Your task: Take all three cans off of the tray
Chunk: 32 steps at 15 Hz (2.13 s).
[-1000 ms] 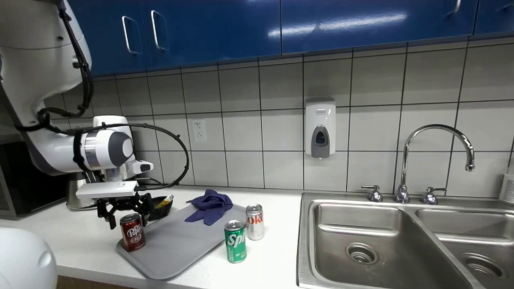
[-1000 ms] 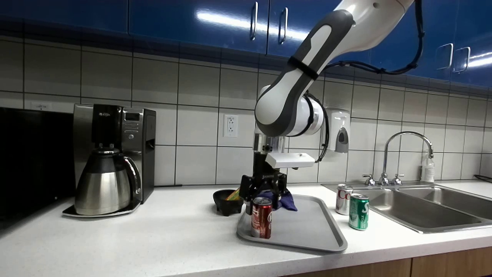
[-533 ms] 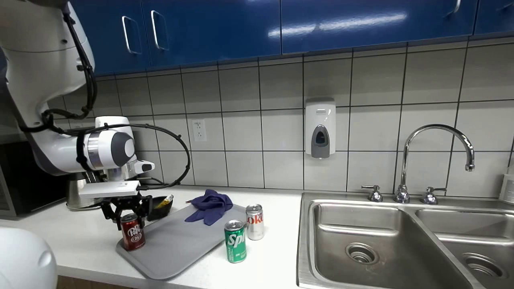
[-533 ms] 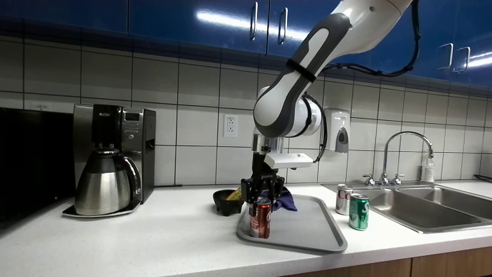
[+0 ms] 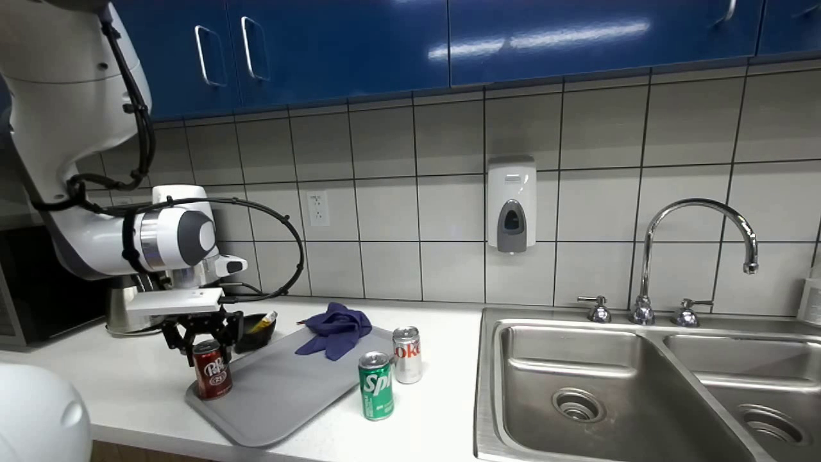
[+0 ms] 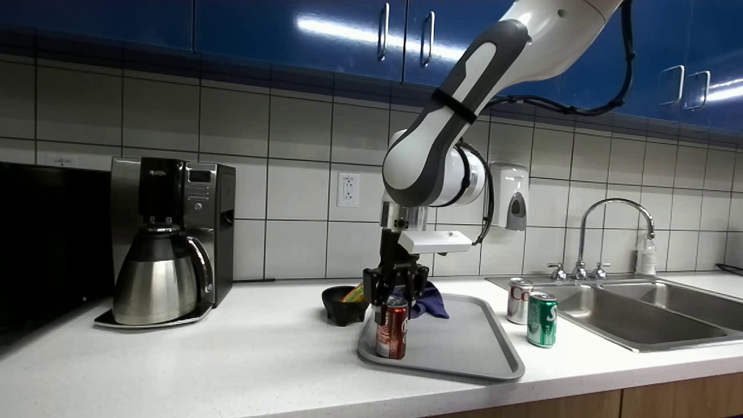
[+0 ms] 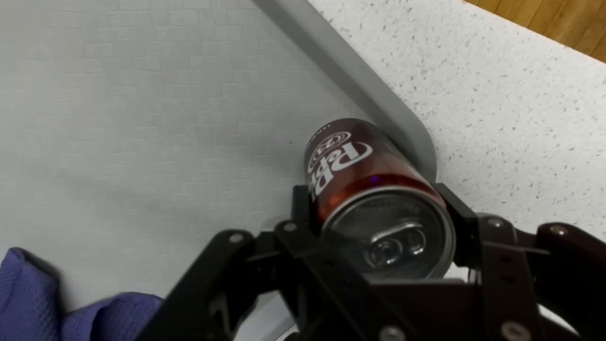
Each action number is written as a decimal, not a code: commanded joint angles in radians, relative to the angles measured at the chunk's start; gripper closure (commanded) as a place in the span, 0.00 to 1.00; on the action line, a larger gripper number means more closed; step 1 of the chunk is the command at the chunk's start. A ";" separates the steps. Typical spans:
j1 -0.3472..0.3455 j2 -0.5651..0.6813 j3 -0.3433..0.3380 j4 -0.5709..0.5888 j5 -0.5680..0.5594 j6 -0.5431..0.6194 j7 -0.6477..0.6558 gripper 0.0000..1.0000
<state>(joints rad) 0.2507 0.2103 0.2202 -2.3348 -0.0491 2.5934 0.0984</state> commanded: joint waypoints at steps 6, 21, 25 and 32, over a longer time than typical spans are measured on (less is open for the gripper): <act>-0.006 -0.090 0.019 -0.044 0.050 0.011 -0.039 0.62; 0.047 -0.137 0.072 -0.068 0.053 0.006 -0.016 0.62; 0.064 -0.121 0.083 -0.051 0.045 -0.003 -0.008 0.62; 0.082 -0.091 0.090 -0.025 0.034 -0.026 -0.011 0.62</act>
<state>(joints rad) 0.3304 0.1150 0.3023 -2.3862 -0.0183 2.5972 0.0906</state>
